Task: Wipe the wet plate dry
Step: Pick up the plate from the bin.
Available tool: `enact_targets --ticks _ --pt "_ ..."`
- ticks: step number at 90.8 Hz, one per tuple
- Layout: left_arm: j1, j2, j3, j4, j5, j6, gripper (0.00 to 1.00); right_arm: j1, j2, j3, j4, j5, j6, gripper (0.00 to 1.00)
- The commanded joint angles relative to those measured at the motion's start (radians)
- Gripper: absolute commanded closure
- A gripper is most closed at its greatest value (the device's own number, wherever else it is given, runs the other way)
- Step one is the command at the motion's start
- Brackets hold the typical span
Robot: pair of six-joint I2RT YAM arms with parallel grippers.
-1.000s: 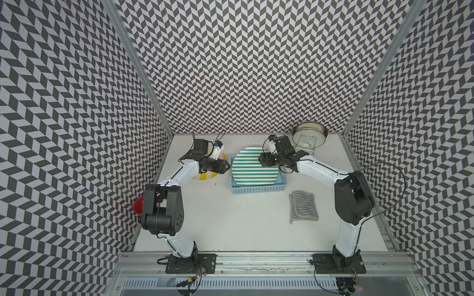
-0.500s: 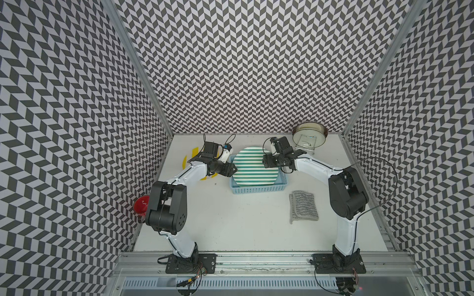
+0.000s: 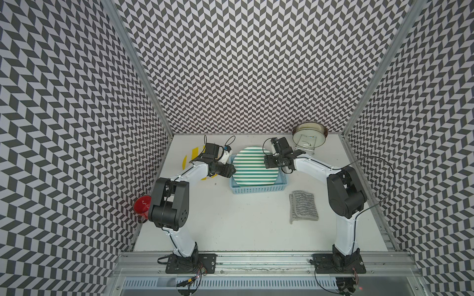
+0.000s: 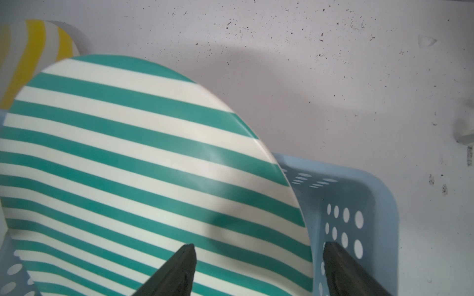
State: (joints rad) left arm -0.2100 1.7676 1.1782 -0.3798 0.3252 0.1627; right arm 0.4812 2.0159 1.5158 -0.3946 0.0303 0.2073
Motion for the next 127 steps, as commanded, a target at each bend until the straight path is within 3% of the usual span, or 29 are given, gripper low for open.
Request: enact_targets --ticks 1,39,59,72,89,108,127 --pt "-0.008 0.015 -0.008 0.031 -0.013 -0.003 0.35 -0.008 0.029 0.009 0.021 -0.069 -0.007 0.18" --pt "-0.008 0.052 -0.009 0.053 -0.058 0.012 0.36 -0.059 -0.046 -0.127 0.133 -0.372 0.005 0.23" --pt "-0.009 0.060 -0.009 0.059 -0.051 0.011 0.36 -0.064 -0.030 -0.119 0.110 -0.381 -0.006 0.23" --pt "-0.008 0.062 -0.002 0.058 -0.053 0.015 0.36 -0.067 -0.037 -0.113 0.117 -0.454 -0.011 0.33" --pt "-0.008 0.064 -0.006 0.064 -0.058 0.015 0.36 -0.070 -0.138 -0.218 0.238 -0.584 -0.008 0.41" --pt "-0.007 0.067 -0.011 0.077 -0.052 0.010 0.36 -0.078 -0.209 -0.306 0.370 -0.805 0.022 0.53" --pt "-0.006 0.064 -0.005 0.081 -0.052 0.000 0.36 -0.078 -0.218 -0.330 0.393 -0.826 0.049 0.54"
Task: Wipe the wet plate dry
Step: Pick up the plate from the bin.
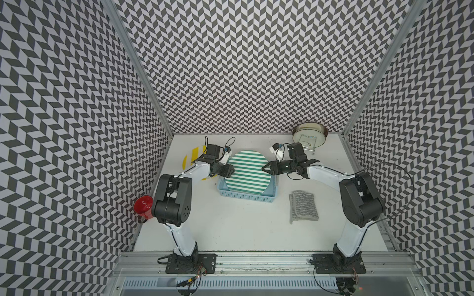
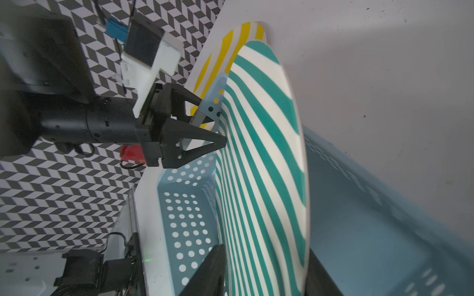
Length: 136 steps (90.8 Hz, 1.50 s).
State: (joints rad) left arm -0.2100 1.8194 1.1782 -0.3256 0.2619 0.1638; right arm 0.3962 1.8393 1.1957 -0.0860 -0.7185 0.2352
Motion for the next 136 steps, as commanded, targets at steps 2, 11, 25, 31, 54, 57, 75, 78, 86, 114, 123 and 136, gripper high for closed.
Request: enact_targets --ticks 2,11,25,31,54,57,75,78,86,114,123,136 --pt "-0.006 0.011 -0.003 0.026 0.011 -0.001 0.36 0.007 -0.040 -0.009 0.085 -0.073 0.026 0.54" --pt "-0.006 0.004 -0.003 0.023 0.012 -0.003 0.36 0.007 -0.034 -0.004 0.086 -0.015 0.063 0.67" --pt "-0.005 -0.030 0.014 -0.004 0.020 0.004 0.36 0.004 -0.055 -0.001 0.094 0.131 0.130 0.93" --pt "-0.004 -0.049 0.033 -0.022 0.022 0.007 0.35 -0.001 -0.068 0.005 0.098 0.174 0.150 1.00" --pt "0.013 -0.157 0.133 -0.116 0.049 -0.002 0.32 -0.024 -0.122 0.091 0.044 0.234 0.150 1.00" --pt "0.017 -0.177 0.147 -0.130 0.056 -0.003 0.31 -0.028 -0.132 0.102 0.034 0.229 0.146 1.00" --pt "0.064 -0.245 0.219 -0.217 0.129 0.000 0.26 -0.048 -0.219 0.104 0.019 0.145 0.142 1.00" --pt "0.077 -0.252 0.224 -0.228 0.145 0.004 0.26 -0.050 -0.238 0.101 0.015 0.135 0.140 1.00" --pt "0.118 -0.267 0.222 -0.242 0.202 0.006 0.26 -0.060 -0.293 0.089 -0.004 0.126 0.139 1.00" --pt "0.224 -0.251 0.205 -0.335 0.607 0.080 0.29 -0.141 -0.488 -0.125 0.172 -0.116 0.260 1.00" --pt "0.224 -0.245 0.193 -0.375 0.748 0.143 0.29 -0.142 -0.503 -0.158 0.177 -0.210 0.261 1.00" --pt "0.222 -0.221 0.184 -0.421 0.871 0.219 0.29 -0.142 -0.529 -0.253 0.326 -0.326 0.361 1.00"
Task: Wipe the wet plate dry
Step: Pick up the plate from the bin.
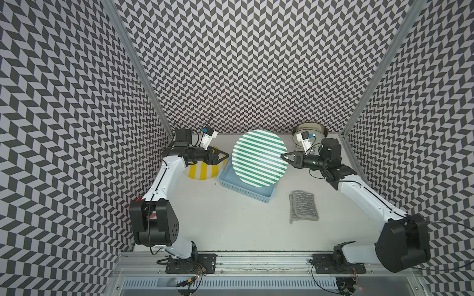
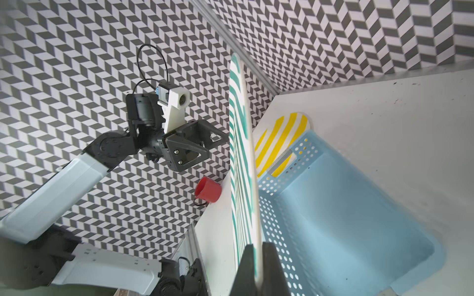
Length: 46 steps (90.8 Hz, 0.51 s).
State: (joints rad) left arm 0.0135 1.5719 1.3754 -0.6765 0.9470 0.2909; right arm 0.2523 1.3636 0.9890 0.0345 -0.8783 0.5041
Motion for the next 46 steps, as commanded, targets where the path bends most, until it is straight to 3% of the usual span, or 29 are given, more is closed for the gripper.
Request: enact_targets --ticks 1,14,33,46 --pt "-0.001 0.030 -0.013 -0.075 0.191 0.097 0.29 0.002 -0.055 -0.052 0.214 -0.174 0.098 1.00" --pt "-0.003 0.076 0.015 -0.205 0.276 0.218 0.29 0.003 -0.084 -0.107 0.266 -0.214 0.105 1.00" --pt "-0.022 0.194 0.130 -0.651 0.369 0.671 0.31 0.007 -0.088 -0.131 0.286 -0.239 0.100 1.00" --pt "-0.030 0.215 0.124 -0.678 0.376 0.682 0.33 0.016 -0.070 -0.117 0.291 -0.233 0.099 1.00"
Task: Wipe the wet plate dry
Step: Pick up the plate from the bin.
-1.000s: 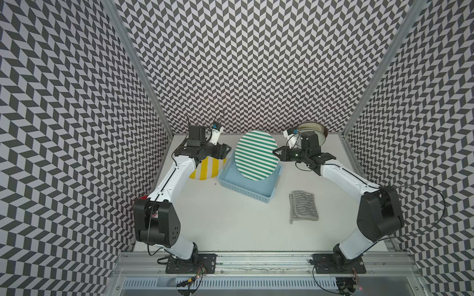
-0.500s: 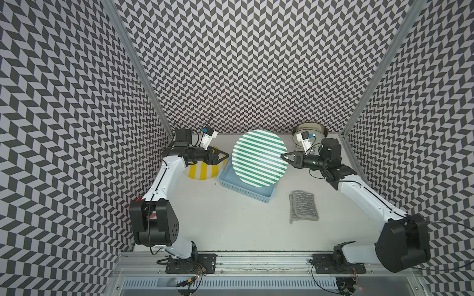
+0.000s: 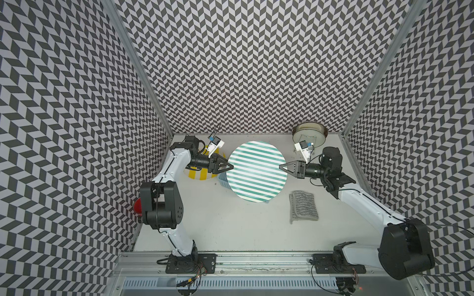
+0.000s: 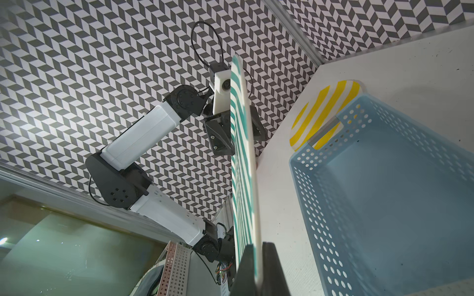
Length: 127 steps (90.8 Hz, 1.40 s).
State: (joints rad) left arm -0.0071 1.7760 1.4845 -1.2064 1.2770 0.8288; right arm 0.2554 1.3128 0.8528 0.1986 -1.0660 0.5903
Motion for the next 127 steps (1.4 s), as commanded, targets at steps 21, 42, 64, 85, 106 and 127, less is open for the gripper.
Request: enact_targets --ticks 21,42,64,85,106,127 --pt "-0.033 -0.015 0.008 -0.149 0.054 0.145 0.36 0.035 0.014 0.039 0.151 -0.024 0.026 1.00" --pt "-0.036 -0.036 0.010 -0.149 0.053 0.150 0.61 0.048 0.040 0.049 0.156 0.000 0.027 1.00" --pt "-0.036 -0.038 0.024 -0.148 0.036 0.145 1.00 0.048 0.045 0.058 0.100 0.072 -0.006 1.00" --pt "-0.033 -0.048 0.030 -0.132 0.016 0.137 1.00 0.047 0.005 0.068 -0.102 0.277 -0.087 0.49" --pt "-0.031 -0.128 -0.024 0.226 -0.065 -0.215 1.00 0.053 -0.134 -0.033 -0.352 0.804 -0.075 0.34" --pt "-0.045 -0.233 -0.119 0.597 -0.232 -0.568 1.00 0.168 -0.180 -0.119 -0.547 1.140 -0.041 0.34"
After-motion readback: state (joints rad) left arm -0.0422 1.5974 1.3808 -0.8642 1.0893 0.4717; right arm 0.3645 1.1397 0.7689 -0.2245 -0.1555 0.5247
